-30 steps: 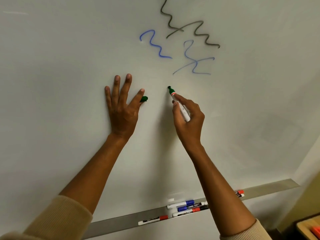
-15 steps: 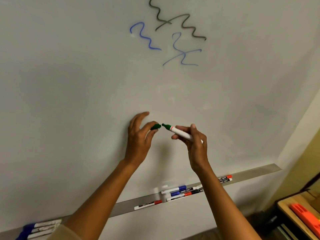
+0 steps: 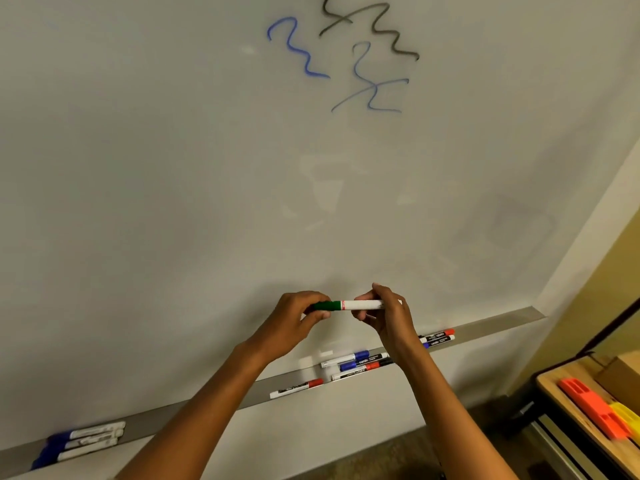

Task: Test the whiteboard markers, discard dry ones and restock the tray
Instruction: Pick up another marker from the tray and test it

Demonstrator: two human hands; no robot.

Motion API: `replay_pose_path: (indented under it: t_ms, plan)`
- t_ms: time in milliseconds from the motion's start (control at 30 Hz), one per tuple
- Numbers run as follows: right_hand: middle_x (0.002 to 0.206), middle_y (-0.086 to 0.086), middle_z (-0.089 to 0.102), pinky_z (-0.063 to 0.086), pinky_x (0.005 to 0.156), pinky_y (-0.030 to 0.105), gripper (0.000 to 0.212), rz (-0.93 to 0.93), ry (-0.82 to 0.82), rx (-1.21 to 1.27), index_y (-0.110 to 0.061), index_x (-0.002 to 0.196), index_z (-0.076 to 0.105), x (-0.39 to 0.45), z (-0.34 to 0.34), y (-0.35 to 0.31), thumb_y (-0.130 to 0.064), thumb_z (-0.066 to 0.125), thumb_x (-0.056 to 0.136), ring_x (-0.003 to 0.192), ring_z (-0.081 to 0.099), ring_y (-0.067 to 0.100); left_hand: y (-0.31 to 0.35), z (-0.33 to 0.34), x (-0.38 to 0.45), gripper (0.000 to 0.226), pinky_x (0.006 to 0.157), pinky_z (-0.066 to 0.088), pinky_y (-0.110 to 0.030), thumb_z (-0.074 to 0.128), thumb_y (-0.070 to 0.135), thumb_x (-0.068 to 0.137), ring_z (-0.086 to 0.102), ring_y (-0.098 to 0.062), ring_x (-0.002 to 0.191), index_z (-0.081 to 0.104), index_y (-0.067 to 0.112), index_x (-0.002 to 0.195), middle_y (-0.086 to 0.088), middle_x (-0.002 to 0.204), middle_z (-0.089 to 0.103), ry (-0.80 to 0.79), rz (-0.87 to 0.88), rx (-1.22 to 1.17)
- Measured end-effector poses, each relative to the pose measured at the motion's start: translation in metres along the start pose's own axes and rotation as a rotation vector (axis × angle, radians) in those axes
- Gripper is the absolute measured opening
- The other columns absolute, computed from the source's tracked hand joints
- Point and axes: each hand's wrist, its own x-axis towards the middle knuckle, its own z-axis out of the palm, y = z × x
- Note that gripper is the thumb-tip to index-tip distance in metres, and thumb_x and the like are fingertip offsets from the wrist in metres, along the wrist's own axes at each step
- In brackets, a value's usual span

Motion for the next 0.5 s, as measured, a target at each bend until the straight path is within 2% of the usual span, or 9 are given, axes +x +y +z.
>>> replay_pose_path:
  t_ms: [67, 167, 267, 333, 400, 500]
  plan:
    - [0.061, 0.016, 0.062, 0.054, 0.088, 0.047, 0.046, 0.058, -0.002, 0.044, 0.002, 0.074, 0.069, -0.002, 0.005, 0.008, -0.021, 0.041, 0.104, 0.067, 0.062, 0.028, 0.002, 0.002, -0.005, 0.01, 0.066, 0.045, -0.019, 0.063, 0.023, 0.094, 0.056, -0.009, 0.073, 0.068, 0.019, 0.102, 0.007, 0.079, 0.062, -0.044, -0.021, -0.032]
    - [0.058, 0.015, 0.057, 0.055, 0.083, 0.046, 0.043, 0.118, -0.015, 0.089, 0.0, 0.07, 0.062, -0.01, 0.021, 0.02, -0.021, 0.043, 0.102, 0.061, 0.06, 0.024, 0.002, 0.009, -0.014, 0.011, 0.06, 0.044, -0.018, 0.067, 0.026, 0.091, 0.054, -0.008, 0.064, 0.068, 0.016, 0.095, 0.004, 0.071, 0.06, -0.049, -0.067, -0.118]
    - [0.056, 0.013, 0.053, 0.054, 0.082, 0.046, 0.037, 0.162, 0.004, 0.14, -0.002, 0.071, 0.056, -0.015, 0.035, 0.031, -0.02, 0.043, 0.1, 0.057, 0.058, 0.021, -0.001, 0.011, -0.022, 0.017, 0.064, 0.055, -0.025, 0.071, 0.027, 0.088, 0.067, -0.016, 0.067, 0.07, 0.014, 0.1, -0.001, 0.081, 0.069, 0.008, -0.152, -0.288]
    - [0.054, 0.014, 0.05, 0.054, 0.083, 0.048, 0.035, 0.184, -0.005, 0.187, -0.004, 0.07, 0.053, -0.019, 0.043, 0.039, -0.02, 0.042, 0.099, 0.055, 0.057, 0.022, -0.007, 0.009, -0.027, 0.018, 0.072, 0.06, -0.036, 0.07, 0.026, 0.089, 0.07, -0.022, 0.068, 0.07, 0.013, 0.101, -0.003, 0.082, 0.072, 0.028, -0.18, -0.352]
    - [0.054, 0.014, 0.047, 0.054, 0.078, 0.046, 0.034, 0.197, -0.017, 0.217, -0.005, 0.069, 0.05, -0.022, 0.049, 0.046, -0.019, 0.04, 0.098, 0.055, 0.055, 0.022, -0.012, 0.006, -0.031, 0.014, 0.077, 0.06, -0.044, 0.069, 0.024, 0.09, 0.071, -0.025, 0.07, 0.069, 0.011, 0.096, -0.006, 0.08, 0.073, 0.026, -0.193, -0.395]
    - [0.055, 0.013, 0.045, 0.054, 0.07, 0.041, 0.035, 0.198, -0.015, 0.223, -0.006, 0.068, 0.048, -0.024, 0.059, 0.056, -0.021, 0.038, 0.098, 0.06, 0.051, 0.025, -0.019, 0.001, -0.038, 0.014, 0.079, 0.06, -0.048, 0.067, 0.019, 0.092, 0.071, -0.029, 0.073, 0.065, 0.006, 0.094, -0.01, 0.082, 0.073, 0.018, -0.222, -0.452]
